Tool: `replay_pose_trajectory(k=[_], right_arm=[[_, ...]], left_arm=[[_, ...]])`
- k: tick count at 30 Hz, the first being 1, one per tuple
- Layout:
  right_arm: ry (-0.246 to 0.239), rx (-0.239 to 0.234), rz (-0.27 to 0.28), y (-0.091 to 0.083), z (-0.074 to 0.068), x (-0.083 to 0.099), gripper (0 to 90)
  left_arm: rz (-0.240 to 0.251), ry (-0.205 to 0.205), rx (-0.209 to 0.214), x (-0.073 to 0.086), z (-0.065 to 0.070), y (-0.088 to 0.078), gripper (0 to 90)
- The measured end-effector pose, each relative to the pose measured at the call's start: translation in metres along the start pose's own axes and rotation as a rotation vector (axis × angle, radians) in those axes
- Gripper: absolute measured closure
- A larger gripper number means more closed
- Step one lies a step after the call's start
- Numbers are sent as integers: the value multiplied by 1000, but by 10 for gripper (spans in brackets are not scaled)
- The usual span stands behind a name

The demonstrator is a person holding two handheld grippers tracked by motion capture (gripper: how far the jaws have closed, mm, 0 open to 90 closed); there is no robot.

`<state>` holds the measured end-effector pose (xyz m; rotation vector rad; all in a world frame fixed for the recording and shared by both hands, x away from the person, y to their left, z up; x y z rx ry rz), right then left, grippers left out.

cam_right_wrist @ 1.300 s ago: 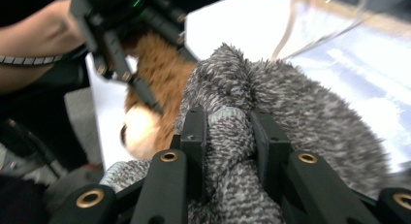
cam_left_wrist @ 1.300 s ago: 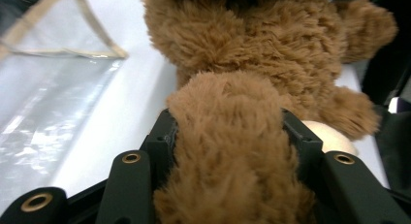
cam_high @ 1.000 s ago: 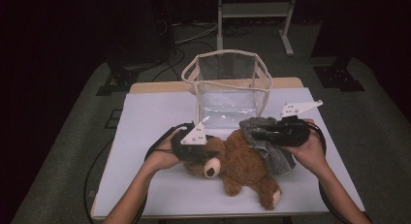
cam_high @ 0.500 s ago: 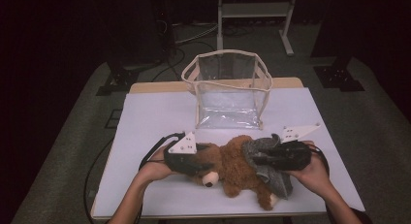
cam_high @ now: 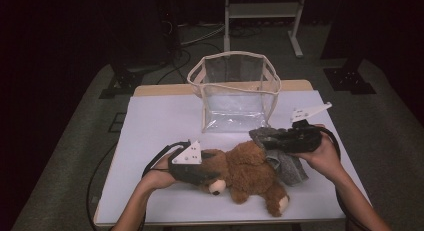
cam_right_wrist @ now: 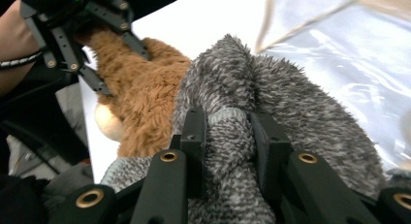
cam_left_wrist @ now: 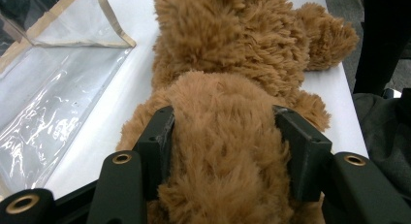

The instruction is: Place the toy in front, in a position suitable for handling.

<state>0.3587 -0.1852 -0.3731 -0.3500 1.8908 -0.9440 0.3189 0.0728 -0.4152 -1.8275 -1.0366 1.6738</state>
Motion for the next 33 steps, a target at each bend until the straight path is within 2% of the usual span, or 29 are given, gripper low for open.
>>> replay_pose_trajectory(k=[5, 8, 11, 16, 20, 24, 27, 30, 33], right_arm=[[-77, -69, -44, 21, -22, -22, 697], [-134, -78, -111, 44, -37, -28, 696], [-159, -78, -142, 56, -45, -28, 694], [-122, -51, -109, 39, -33, -16, 695], [-51, -28, -78, 17, -19, 15, 695], [25, -26, -64, 0, -7, 46, 694], [57, -12, -69, -9, -1, 59, 694], [63, 5, -56, -19, 2, 58, 694], [22, 8, -31, -24, -2, 40, 694]], left_arm=[[1, 8, -1, -1, 1, 1, 443], [-2, 13, -1, -2, 1, 1, 431], [-2, 16, -1, 0, 2, 1, 424], [4, 17, 5, 0, 3, 1, 421], [5, 20, 7, 0, 3, 1, 420], [9, 23, 10, -2, 4, 1, 419], [8, 25, 9, -2, 4, 1, 419], [7, 22, 9, -2, 3, 2, 419], [7, 19, 7, -2, 3, 2, 419]])
Point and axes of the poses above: each handheld gripper's, and its own axes: y roughly forward along the jaws, x roughly out of its underside, z roughly to its right, the point moved 6 cm from there along y, roughly forward along the jaws, and after that the axes turned 14 degrees about -z, right-handed, at the moved point
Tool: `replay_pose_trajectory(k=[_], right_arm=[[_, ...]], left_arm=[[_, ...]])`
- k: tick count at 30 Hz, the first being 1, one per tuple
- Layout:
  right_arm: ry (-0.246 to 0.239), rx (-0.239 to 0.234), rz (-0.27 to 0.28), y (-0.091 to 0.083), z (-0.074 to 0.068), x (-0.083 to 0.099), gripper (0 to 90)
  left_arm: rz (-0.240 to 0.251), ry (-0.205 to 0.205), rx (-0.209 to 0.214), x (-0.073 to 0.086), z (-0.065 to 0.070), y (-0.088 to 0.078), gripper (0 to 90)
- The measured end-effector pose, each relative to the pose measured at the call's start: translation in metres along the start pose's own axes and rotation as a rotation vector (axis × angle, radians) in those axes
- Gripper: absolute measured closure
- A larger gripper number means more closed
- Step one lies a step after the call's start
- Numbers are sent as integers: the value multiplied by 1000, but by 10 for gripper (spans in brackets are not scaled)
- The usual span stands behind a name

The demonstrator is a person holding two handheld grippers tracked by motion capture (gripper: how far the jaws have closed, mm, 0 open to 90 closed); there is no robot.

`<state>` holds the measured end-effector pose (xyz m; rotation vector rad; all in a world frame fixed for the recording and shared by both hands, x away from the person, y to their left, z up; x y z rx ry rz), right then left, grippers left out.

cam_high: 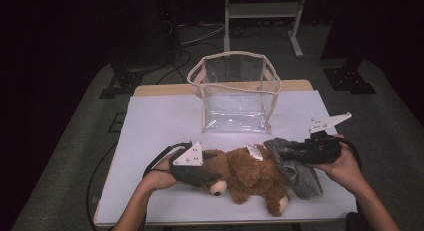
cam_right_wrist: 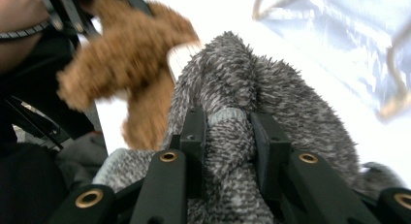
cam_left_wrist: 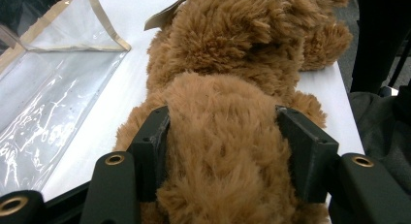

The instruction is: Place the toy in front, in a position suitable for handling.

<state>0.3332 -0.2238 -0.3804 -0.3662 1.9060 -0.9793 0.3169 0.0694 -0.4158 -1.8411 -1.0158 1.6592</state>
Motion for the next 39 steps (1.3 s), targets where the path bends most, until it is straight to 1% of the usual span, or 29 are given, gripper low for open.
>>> replay_pose_trajectory(k=[2, 3, 4, 5, 7, 8, 9, 11, 12, 14, 15, 16, 17, 18, 19, 21, 22, 24, 25, 26, 28, 30, 32, 33, 35, 36, 37, 39], right_arm=[[-32, -1, 11, 2, -3, -14, 694], [-48, -10, 14, 4, -5, -23, 694], [-66, -18, 20, 9, -7, -34, 694], [-74, -25, 20, 13, -9, -40, 694], [-102, -44, 17, 27, -12, -57, 693], [-111, -52, 13, 32, -13, -62, 693], [-128, -60, 3, 43, -14, -69, 693], [-133, -74, -11, 54, -16, -73, 692], [-139, -79, -34, 63, -16, -73, 692], [-150, -70, -71, 76, -18, -67, 693], [-148, -74, -72, 78, -19, -64, 695], [-131, -82, -61, 79, -20, -59, 697], [-128, -81, -55, 79, -20, -55, 699], [-129, -78, -46, 78, -21, -50, 702], [-119, -85, -35, 76, -23, -44, 704], [-107, -91, -15, 73, -25, -35, 707], [-103, -92, -6, 72, -26, -31, 708], [-97, -91, 13, 67, -28, -22, 708], [-94, -88, 18, 65, -28, -20, 708], [-90, -87, 24, 63, -29, -15, 708], [-82, -93, 26, 60, -29, -11, 708], [-75, -107, 16, 56, -30, -8, 707], [-86, -105, -5, 48, -30, -10, 707], [-93, -106, -10, 42, -30, -13, 706], [-111, -91, -14, 29, -28, -21, 705], [-120, -87, -7, 21, -27, -28, 705], [-127, -83, -5, 16, -26, -34, 705], [-145, -84, 4, 8, -25, -51, 704]], left_arm=[[-2, 3, -1, 0, 0, 0, 418], [-5, 8, -2, 0, 0, 0, 418], [-7, 9, -3, 0, 0, 0, 418], [-8, 10, -6, -1, 0, 0, 418], [-7, 13, -6, -1, 1, 0, 417], [-9, 18, -7, 0, 1, 0, 418], [-9, 19, -7, 0, 1, 0, 417], [-7, 18, -7, 0, 1, 0, 416], [-6, 16, -7, 0, 1, -1, 412], [-6, 10, -1, 1, 1, -1, 387], [-8, 9, 2, 1, 0, -1, 373], [-4, 9, 6, 1, 0, -2, 360], [0, 6, 10, 0, 0, -3, 343], [-5, -2, 12, -1, 0, -4, 303], [-11, -6, 8, -1, 0, -6, 263], [-14, -13, 1, 0, 0, -10, 220], [-13, -30, 3, 2, -1, -13, 196], [-24, -54, 15, 7, -2, -17, 182], [-29, -79, 25, 11, -3, -17, 183], [-35, -90, 34, 13, -4, -17, 190], [-23, -95, 42, 18, -4, -15, 262], [-6, -83, 36, 20, -4, -11, 347], [-4, -74, 27, 21, -5, -9, 392], [1, -67, 19, 20, -6, -8, 404], [15, -53, 19, 19, -4, -6, 421], [19, -47, 19, 18, -4, -5, 423], [23, -35, 16, 16, -3, -4, 427], [21, -20, 16, 14, -2, -2, 429]])
Point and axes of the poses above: each handheld gripper's, and its own axes: y roughly forward along the jaws, x roughly out of its underside, z roughly to its right, the point moved 6 cm from there along y, roughly forward along the jaws, and after that the axes turned 14 degrees about -z, right-handed, at the moved point
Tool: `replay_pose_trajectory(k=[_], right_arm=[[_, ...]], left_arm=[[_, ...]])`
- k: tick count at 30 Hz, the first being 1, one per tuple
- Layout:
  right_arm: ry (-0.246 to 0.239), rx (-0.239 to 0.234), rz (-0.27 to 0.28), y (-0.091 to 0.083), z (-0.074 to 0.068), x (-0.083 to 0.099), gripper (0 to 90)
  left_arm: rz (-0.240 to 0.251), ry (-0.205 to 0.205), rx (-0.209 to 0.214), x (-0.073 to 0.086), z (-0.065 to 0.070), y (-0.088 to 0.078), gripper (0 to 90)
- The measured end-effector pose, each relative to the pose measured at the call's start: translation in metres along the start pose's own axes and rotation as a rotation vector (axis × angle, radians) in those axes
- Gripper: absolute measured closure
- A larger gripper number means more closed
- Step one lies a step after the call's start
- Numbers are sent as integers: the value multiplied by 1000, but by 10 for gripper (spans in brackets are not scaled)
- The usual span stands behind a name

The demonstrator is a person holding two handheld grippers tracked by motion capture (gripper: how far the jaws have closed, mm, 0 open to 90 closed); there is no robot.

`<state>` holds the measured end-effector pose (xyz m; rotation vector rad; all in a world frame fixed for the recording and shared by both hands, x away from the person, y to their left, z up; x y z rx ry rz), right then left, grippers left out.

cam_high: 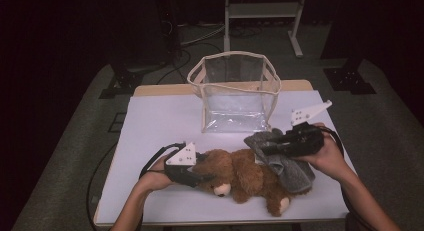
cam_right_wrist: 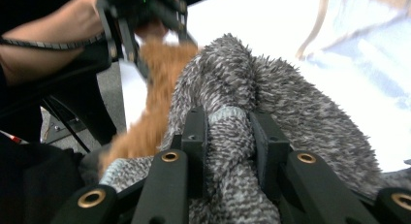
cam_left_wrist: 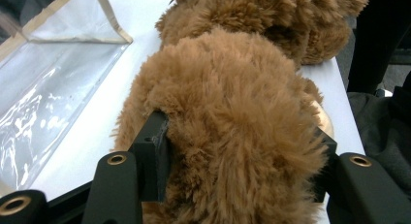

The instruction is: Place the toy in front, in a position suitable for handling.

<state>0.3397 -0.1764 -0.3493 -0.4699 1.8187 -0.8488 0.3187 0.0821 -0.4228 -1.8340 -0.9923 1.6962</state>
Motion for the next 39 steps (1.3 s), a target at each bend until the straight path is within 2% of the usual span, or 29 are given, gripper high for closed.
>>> replay_pose_trajectory(k=[4, 5, 7, 10, 12, 13, 15, 20, 22, 25, 28, 32, 34, 37, 39], right_arm=[[-30, -11, -8, 5, 2, -22, 702], [-50, -28, -23, 20, 3, -36, 702], [-63, -41, -33, 35, 3, -42, 701], [-76, -55, -60, 63, 4, -43, 702], [-68, -76, -121, 84, 2, -33, 704], [-67, -80, -129, 91, 2, -26, 706], [-47, -97, -104, 91, -1, -20, 712], [-31, -58, -83, 88, -9, -6, 723], [-29, -39, -70, 88, -12, -3, 724], [-21, -29, -49, 87, -14, 1, 724], [-23, -18, -57, 87, -16, 0, 723], [-61, 15, -69, 77, -19, -15, 718], [-81, 0, -55, 74, -23, -28, 716], [-117, -14, -61, 80, -30, -46, 712], [-147, -22, -72, 92, -33, -59, 710]], left_arm=[[-4, 28, -10, -3, 1, 1, 429], [-5, 41, -13, -4, 2, 2, 429], [-5, 47, -14, -4, 2, 2, 428], [1, 44, -17, -4, 1, 1, 422], [-5, 45, -26, -3, -2, 0, 410], [-8, 45, -26, -3, -2, 0, 389], [-1, 33, -33, -3, -5, -2, 365], [-11, -20, -80, -4, -18, -6, 344], [-5, -48, -87, -2, -22, -8, 344], [8, -71, -73, 0, -24, -7, 345], [35, -85, -42, 2, -21, -3, 417], [62, -99, -37, 4, -18, 0, 474], [71, -103, -31, 4, -17, 1, 482], [74, -95, -21, 4, -14, 2, 482], [74, -94, -19, 4, -12, 2, 481]])
Point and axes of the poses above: each handheld gripper's, and its own axes: y roughly forward along the jaws, x roughly out of its underside, z roughly to its right, the point moved 6 cm from there along y, roughly forward along the jaws, and after that the axes turned 14 degrees about -z, right-handed, at the moved point
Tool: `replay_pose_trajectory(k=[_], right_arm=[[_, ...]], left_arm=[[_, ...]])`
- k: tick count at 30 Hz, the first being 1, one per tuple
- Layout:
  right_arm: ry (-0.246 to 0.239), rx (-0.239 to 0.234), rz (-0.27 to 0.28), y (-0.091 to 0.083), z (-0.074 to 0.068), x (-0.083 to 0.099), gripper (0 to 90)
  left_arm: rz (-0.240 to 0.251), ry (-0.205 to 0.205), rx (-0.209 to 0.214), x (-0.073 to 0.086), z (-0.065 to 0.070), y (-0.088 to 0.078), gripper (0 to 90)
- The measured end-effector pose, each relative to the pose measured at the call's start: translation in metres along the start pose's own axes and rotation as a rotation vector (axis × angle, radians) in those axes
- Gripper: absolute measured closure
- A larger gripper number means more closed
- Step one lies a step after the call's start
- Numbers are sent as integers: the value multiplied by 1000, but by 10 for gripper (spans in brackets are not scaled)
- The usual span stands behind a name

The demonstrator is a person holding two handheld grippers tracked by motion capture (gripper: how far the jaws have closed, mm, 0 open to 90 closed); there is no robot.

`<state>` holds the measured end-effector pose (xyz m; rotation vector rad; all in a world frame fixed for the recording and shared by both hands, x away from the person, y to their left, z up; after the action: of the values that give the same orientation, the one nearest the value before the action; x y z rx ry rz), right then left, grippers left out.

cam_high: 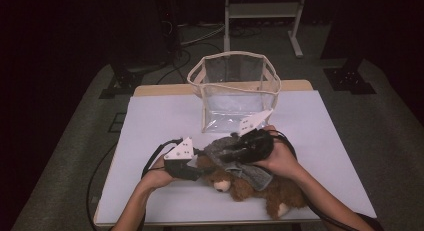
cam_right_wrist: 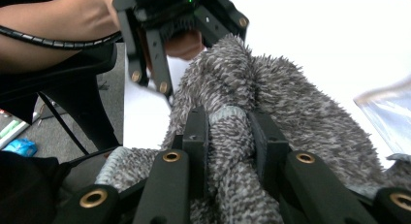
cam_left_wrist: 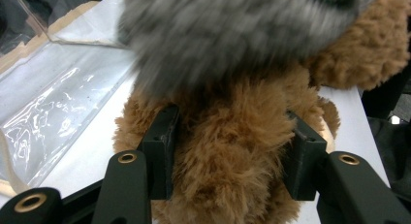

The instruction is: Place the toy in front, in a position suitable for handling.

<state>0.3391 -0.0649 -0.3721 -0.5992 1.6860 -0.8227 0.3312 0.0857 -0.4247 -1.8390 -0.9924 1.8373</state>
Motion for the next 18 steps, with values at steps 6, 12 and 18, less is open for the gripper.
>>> replay_pose_trajectory(k=[6, 12, 18], right_arm=[[-3, -53, -26, 20, 1, -4, 705], [78, 15, -21, -13, 14, 24, 700], [184, 64, 8, -43, 31, 69, 695]], left_arm=[[-16, 12, 19, 5, 4, -2, 456], [-39, 26, 13, 4, 5, -2, 443], [-52, 23, 19, 2, 5, -3, 405]])
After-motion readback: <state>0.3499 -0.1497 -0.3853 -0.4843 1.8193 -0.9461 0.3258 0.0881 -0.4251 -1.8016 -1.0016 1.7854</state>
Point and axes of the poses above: each handheld gripper's, and its own axes: y roughly forward along the jaws, x roughly out of its underside, z roughly to its right, the point moved 6 cm from there along y, roughly forward along the jaws, and after that the axes turned 14 degrees about -z, right-handed, at the moved point
